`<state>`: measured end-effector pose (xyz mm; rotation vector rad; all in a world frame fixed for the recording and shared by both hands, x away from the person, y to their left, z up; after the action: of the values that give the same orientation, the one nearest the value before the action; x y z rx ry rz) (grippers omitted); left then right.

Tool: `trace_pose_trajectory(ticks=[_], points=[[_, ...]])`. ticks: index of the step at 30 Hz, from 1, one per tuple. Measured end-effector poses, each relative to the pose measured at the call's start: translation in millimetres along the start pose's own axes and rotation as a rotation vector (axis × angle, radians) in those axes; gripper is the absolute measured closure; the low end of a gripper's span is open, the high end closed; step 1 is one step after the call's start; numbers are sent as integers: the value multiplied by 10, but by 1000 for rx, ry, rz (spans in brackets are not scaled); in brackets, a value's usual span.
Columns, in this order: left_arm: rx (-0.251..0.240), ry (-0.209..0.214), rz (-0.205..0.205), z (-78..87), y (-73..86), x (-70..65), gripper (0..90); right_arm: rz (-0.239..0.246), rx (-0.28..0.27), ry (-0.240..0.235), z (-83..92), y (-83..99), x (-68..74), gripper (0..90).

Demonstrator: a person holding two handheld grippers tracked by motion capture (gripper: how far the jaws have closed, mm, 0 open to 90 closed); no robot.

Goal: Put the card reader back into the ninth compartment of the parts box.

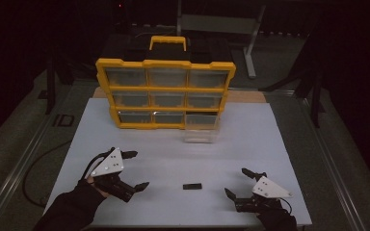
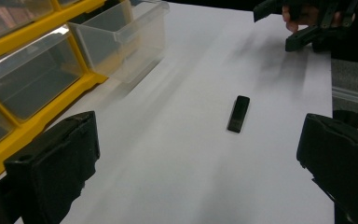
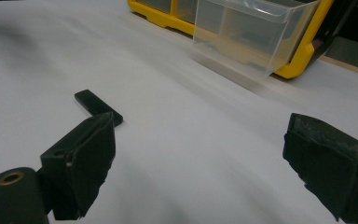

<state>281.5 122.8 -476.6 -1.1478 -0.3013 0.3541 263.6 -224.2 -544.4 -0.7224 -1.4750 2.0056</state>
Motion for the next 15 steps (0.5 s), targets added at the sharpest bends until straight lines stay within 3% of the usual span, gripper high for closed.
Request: trace_pose_trajectory(ticks=[13,15], points=[[0,55,-25,-209,-118,-96,3,0,-1,-2,-2,-2,2,93],[18,60,-45,-238,-119,-112,3,3,0,-3,-3,-1,5,94]])
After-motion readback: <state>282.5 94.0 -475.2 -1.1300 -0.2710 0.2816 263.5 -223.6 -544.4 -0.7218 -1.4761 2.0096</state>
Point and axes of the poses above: each handheld gripper's, and its own axes: z roughly backward along the jaws, y roughly out of its underside, x roughly to its left, the point moved 7 cm from there along -z, roughly forward along the jaws, and after that the axes turned 7 degrees about -x, right-handed, at the moved point
